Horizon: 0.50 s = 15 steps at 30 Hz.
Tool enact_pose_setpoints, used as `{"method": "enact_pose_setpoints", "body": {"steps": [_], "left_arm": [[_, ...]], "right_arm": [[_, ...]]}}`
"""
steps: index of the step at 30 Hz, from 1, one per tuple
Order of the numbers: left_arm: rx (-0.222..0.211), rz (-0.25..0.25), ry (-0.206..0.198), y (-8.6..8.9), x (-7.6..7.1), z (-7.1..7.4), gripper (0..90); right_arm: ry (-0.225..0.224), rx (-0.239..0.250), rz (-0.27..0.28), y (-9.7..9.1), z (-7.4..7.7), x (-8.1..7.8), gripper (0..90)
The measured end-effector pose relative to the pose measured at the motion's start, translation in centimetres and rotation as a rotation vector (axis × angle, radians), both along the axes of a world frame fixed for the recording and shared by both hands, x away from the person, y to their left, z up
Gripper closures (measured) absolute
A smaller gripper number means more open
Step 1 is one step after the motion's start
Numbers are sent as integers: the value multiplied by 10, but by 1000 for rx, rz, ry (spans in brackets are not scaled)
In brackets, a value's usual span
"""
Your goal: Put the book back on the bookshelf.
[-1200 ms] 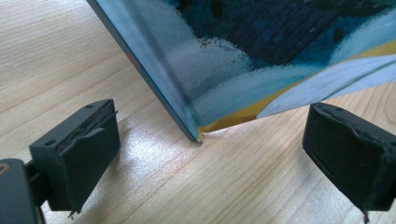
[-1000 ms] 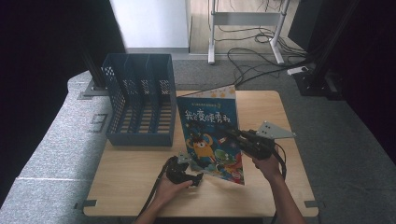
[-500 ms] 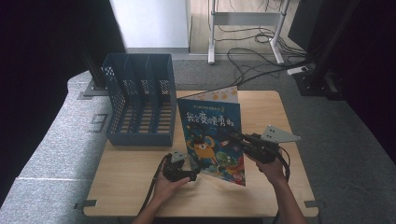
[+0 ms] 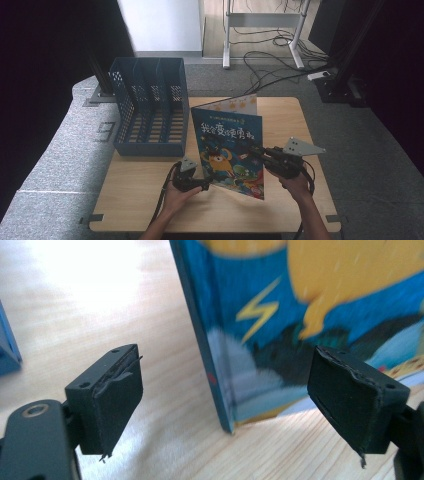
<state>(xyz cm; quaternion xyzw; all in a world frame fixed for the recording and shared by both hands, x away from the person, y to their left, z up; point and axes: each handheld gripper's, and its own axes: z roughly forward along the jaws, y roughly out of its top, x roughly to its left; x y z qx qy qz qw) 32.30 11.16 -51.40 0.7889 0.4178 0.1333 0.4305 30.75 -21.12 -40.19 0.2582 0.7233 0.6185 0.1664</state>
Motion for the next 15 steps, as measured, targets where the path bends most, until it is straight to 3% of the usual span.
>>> {"method": "enact_pose_setpoints", "body": {"steps": [5, 15], "left_arm": [[-13, 7, -29, 1, 4, 12, 142], [-34, -12, -75, 0, 7, 24, 146]], "right_arm": [[1, -25, -9, -4, -2, -2, 784], [11, -22, -1, -12, -8, -5, 778]]}}
